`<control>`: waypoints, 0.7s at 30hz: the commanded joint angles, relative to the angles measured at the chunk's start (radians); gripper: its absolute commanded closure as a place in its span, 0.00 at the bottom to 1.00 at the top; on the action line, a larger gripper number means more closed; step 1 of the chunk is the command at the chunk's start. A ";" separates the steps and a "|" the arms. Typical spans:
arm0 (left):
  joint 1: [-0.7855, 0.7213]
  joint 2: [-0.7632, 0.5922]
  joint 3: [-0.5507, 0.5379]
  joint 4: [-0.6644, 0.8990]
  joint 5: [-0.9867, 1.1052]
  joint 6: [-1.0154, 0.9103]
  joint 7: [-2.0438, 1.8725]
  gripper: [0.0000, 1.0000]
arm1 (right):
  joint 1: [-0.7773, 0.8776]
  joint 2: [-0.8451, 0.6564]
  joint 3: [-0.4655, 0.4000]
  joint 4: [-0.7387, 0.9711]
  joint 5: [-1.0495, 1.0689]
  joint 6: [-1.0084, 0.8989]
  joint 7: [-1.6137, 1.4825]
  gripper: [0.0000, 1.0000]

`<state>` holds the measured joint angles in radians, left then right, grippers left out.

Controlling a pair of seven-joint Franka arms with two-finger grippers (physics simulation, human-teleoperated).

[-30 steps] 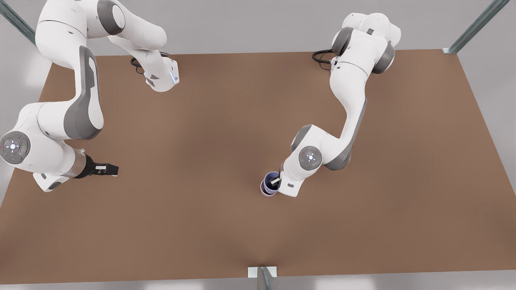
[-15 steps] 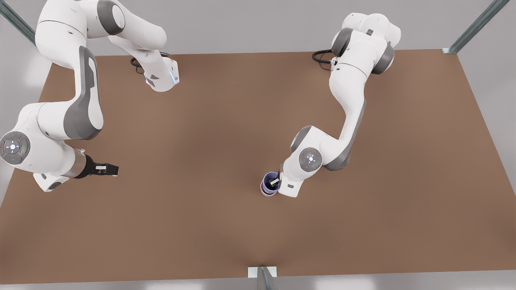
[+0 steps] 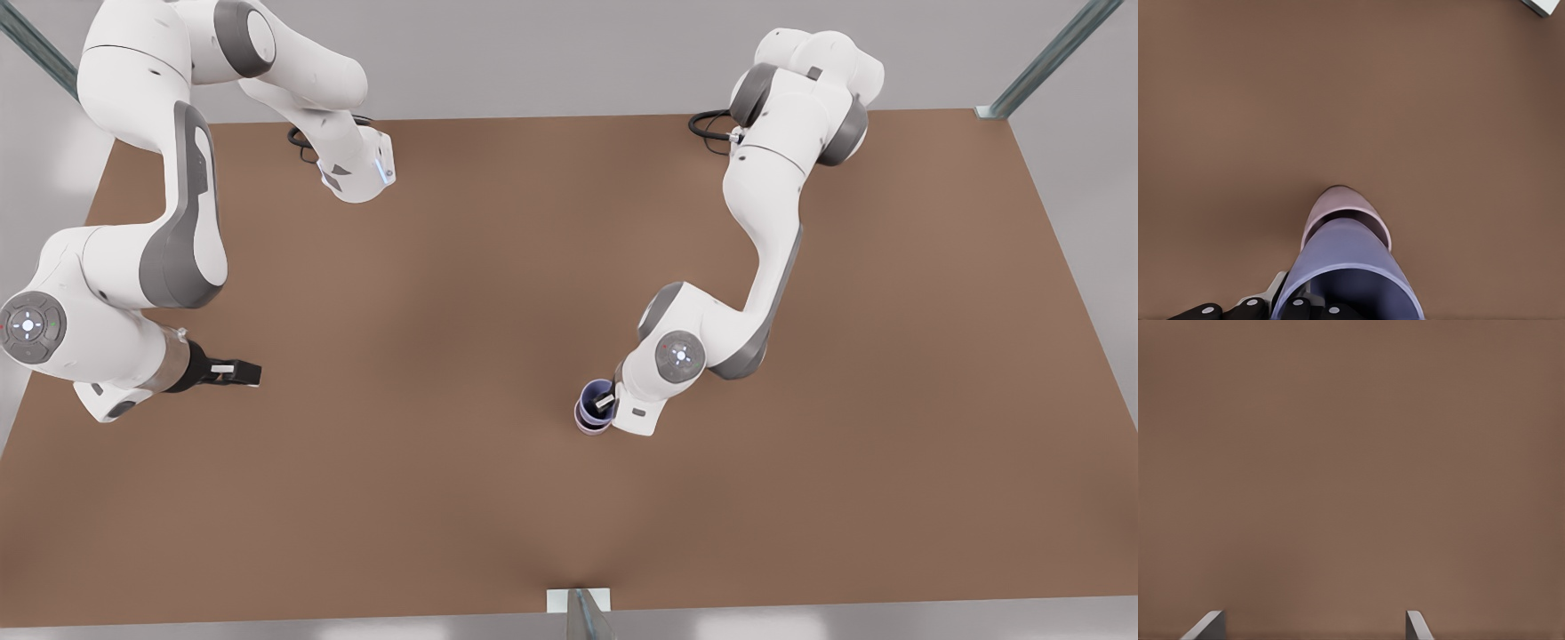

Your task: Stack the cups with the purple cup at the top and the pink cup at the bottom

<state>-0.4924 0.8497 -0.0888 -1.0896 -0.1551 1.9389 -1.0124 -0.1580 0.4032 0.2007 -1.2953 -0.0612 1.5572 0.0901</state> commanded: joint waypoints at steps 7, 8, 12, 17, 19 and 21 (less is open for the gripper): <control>-0.008 0.012 0.001 0.000 0.002 0.012 -0.002 0.51 | 0.000 -0.001 0.000 0.001 0.001 -0.003 -0.001 0.00; -0.008 0.012 0.001 0.000 0.002 0.012 -0.002 0.45 | 0.000 -0.001 0.000 0.001 0.001 -0.003 -0.001 0.00; -0.008 0.005 0.000 0.000 0.000 0.006 0.005 0.00 | 0.000 -0.001 0.002 0.001 0.001 -0.003 -0.001 0.00; 0.005 -0.041 0.006 0.004 -0.001 -0.041 0.005 0.00 | 0.000 -0.001 0.000 0.001 0.009 -0.003 0.000 0.00; 0.034 -0.119 0.012 0.011 0.003 -0.190 0.012 0.00 | 0.002 -0.001 0.000 0.002 0.009 -0.003 0.002 0.00; 0.152 -0.268 0.040 0.014 0.035 -0.386 0.312 0.00 | 0.002 -0.001 0.000 0.002 0.009 -0.003 0.003 0.00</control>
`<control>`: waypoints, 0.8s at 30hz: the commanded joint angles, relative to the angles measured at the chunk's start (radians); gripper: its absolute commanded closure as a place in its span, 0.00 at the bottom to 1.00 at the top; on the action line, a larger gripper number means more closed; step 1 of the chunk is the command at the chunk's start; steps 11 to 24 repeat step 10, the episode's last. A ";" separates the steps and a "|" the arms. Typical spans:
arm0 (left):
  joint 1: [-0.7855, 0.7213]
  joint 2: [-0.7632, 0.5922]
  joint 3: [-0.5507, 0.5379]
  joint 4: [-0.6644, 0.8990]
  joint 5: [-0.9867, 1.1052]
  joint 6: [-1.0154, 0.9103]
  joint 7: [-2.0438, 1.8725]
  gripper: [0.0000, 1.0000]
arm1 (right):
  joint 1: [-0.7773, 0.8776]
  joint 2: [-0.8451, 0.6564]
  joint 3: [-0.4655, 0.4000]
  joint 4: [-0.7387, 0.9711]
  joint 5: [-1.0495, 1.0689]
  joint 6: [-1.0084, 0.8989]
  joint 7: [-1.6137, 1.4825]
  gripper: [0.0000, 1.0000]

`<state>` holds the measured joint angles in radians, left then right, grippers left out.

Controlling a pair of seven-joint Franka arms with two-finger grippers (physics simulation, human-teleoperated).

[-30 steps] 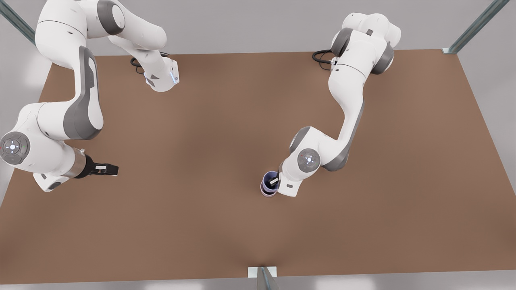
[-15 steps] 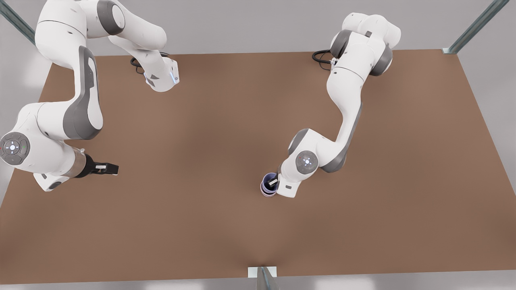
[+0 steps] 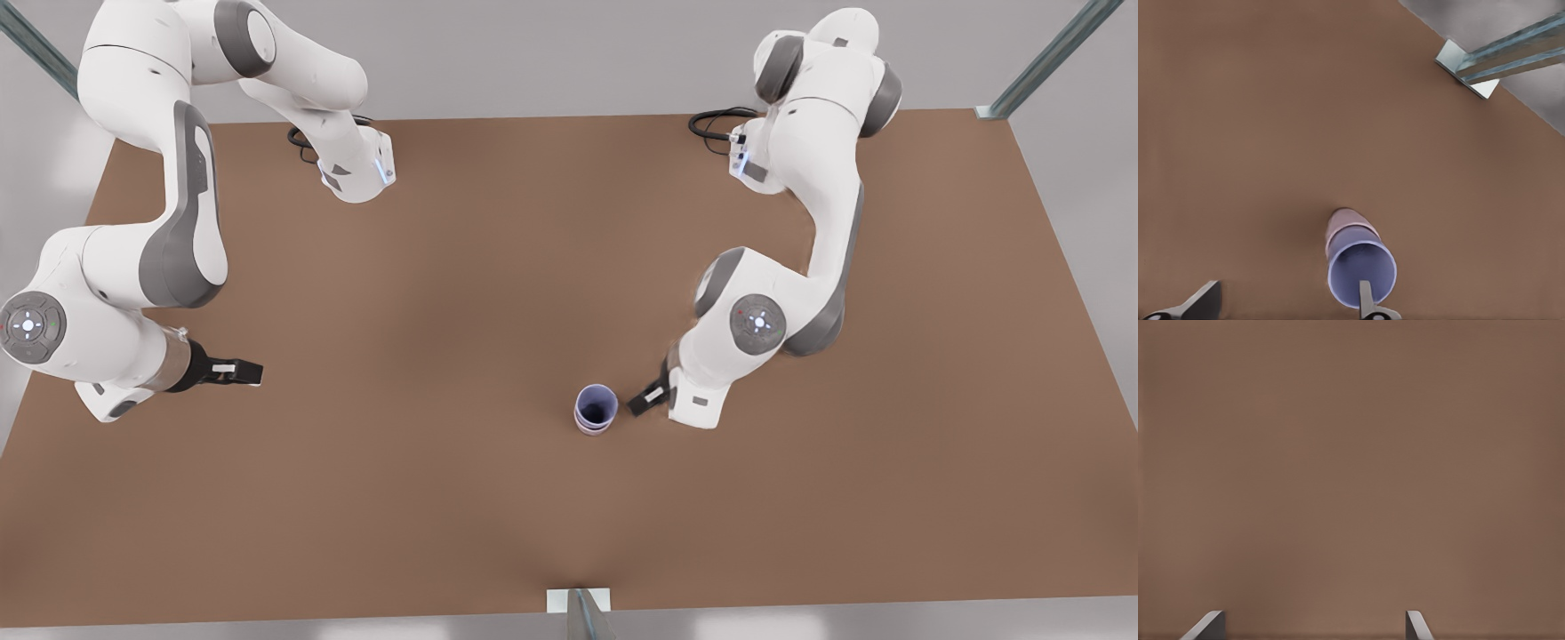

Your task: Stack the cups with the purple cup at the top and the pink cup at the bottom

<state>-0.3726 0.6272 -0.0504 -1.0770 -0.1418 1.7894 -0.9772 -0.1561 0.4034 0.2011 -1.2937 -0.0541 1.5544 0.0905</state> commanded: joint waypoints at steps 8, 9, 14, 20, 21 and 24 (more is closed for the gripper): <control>0.090 -0.405 0.156 -0.373 0.180 -0.274 1.003 0.00 | 0.010 -0.002 0.001 0.004 0.003 0.000 0.014 0.00; 0.090 -0.400 0.156 -0.371 0.179 -0.277 1.003 0.00 | 0.004 -0.002 0.001 0.004 0.003 0.000 0.009 0.00; 0.090 -0.396 0.156 -0.370 0.176 -0.286 1.002 0.00 | 0.003 -0.002 0.001 0.002 0.002 0.000 0.008 0.00; 0.090 -0.396 0.156 -0.370 0.176 -0.286 1.002 0.00 | 0.003 -0.002 0.001 0.002 0.002 0.000 0.008 0.00; 0.090 -0.396 0.156 -0.370 0.176 -0.286 1.002 0.00 | 0.003 -0.002 0.001 0.002 0.002 0.000 0.008 0.00; 0.090 -0.396 0.156 -0.370 0.176 -0.286 1.002 0.00 | 0.003 -0.002 0.001 0.002 0.002 0.000 0.008 0.00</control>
